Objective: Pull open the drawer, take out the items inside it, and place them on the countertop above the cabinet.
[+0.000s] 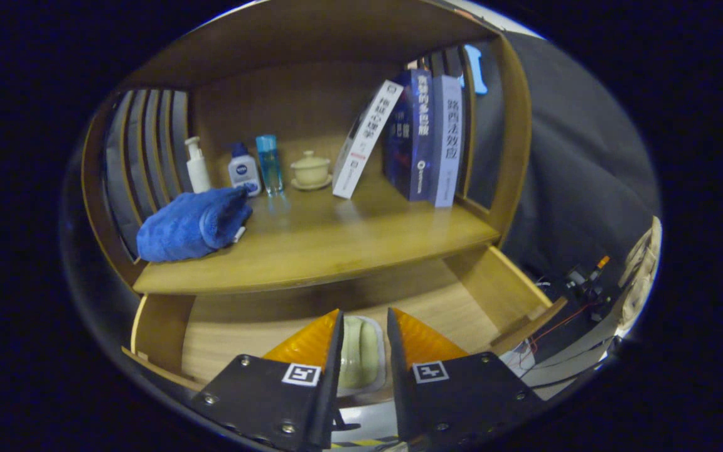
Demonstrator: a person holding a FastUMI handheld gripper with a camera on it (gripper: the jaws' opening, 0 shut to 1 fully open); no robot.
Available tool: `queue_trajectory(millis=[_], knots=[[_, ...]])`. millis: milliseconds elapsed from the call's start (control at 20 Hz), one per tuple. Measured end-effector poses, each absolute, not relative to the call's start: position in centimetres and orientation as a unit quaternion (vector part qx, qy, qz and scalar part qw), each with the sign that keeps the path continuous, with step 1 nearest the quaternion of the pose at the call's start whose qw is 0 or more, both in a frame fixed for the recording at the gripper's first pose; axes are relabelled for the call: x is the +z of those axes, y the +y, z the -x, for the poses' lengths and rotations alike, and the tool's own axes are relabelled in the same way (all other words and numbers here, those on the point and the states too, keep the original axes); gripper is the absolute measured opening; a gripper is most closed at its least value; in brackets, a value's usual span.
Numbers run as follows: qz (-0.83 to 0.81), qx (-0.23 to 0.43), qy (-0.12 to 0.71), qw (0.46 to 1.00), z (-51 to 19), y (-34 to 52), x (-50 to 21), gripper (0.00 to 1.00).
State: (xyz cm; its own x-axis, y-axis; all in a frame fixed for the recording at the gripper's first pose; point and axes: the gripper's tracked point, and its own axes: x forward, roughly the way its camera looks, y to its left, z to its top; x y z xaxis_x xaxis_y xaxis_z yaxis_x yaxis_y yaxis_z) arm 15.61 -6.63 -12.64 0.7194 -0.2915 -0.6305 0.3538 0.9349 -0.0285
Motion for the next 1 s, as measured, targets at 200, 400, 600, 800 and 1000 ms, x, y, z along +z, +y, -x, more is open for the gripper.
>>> queue_trajectory(millis=[200, 400, 600, 800, 1000], knots=[[-0.057, -0.177, 0.404, 0.896, -16.9, -6.4, -15.8, 0.39], [-0.093, -0.165, 0.439, 0.878, -17.4, -5.6, -18.8, 0.39], [-0.079, -0.155, 0.459, 0.871, -17.8, -5.5, -20.4, 0.39], [-0.079, -0.165, 0.464, 0.867, -17.9, -5.9, -20.6, 0.4], [-0.074, -0.18, 0.458, 0.867, -18.2, -6.8, -20.8, 0.19]])
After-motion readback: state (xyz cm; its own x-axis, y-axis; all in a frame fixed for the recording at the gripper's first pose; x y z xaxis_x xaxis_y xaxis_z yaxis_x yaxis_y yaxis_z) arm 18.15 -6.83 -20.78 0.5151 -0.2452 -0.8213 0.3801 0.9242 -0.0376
